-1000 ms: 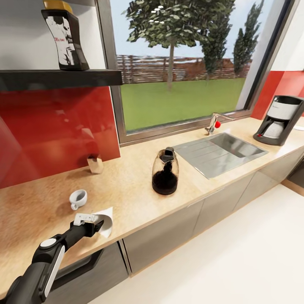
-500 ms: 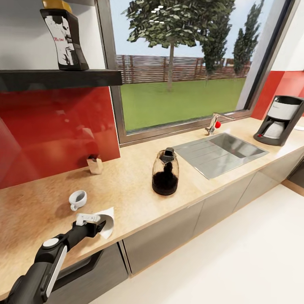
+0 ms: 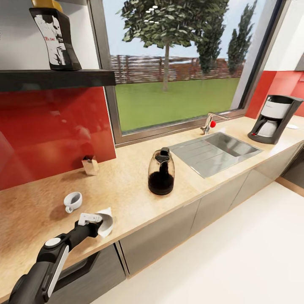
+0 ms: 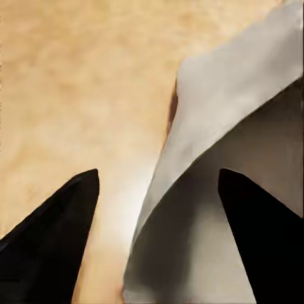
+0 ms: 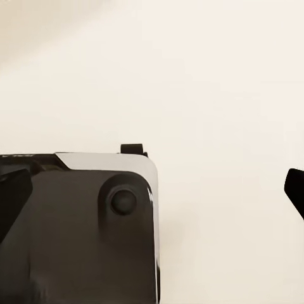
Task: Set up a coffee station on the kitchen countertop: keep the coffee maker on the countertop, move the bottle of coffee from the kitchen shelf to the counter next to the coffee maker, place a paper coffee filter on top of the coffee maker, put the saucer next to the coffee maker with the coffee cup on the saucer, and place the electric kettle next to the coffee maker.
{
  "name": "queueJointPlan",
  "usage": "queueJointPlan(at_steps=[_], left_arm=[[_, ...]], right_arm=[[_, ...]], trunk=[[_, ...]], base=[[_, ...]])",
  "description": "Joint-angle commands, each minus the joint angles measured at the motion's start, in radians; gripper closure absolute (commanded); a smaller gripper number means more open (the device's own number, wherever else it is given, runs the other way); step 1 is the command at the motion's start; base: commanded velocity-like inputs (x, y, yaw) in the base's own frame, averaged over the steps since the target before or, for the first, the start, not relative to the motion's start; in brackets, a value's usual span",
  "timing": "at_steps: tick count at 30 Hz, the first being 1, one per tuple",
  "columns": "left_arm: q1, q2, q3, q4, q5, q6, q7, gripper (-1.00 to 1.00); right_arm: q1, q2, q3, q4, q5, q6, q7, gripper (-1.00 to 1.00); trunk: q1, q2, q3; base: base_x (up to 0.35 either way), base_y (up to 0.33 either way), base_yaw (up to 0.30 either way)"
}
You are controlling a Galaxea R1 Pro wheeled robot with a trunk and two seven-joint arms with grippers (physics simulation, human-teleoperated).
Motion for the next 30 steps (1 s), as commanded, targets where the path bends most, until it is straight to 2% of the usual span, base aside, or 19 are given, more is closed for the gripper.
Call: queueJointPlan(at_steps=[1, 24, 25, 30], left_arm=[[-0.001, 0.000, 0.002, -0.002, -0.007, 0.004, -0.008, 1.00], [-0.001, 0.001, 0.002, -0.006, 0.000, 0.006, -0.008, 1.00], [-0.090, 0.003, 0.004, -0.025, 0.021, 0.077, -0.016, 1.00], [-0.154, 0.007, 0.003, -0.026, 0.062, 0.142, -0.017, 1.00]], right_arm=[[-0.001, 0.001, -0.004, 0.000, 0.010, -0.003, -0.001, -1.00], [0.000, 0.001, -0.004, 0.001, 0.010, -0.003, -0.001, -1.00], [-0.001, 0.001, -0.004, 0.000, 0.010, -0.003, 0.000, -1.00], [0.000, 0.002, -0.004, 0.000, 0.010, -0.003, -0.001, -1.00]], trunk=[[0.001, -0.002, -0.002], [0.001, -0.002, -0.002], [0.001, -0.002, -0.002], [0.001, -0.002, -0.002]], base=[[0.000, 0.000, 0.000], [0.000, 0.000, 0.000], [0.000, 0.000, 0.000], [0.000, 0.000, 0.000]])
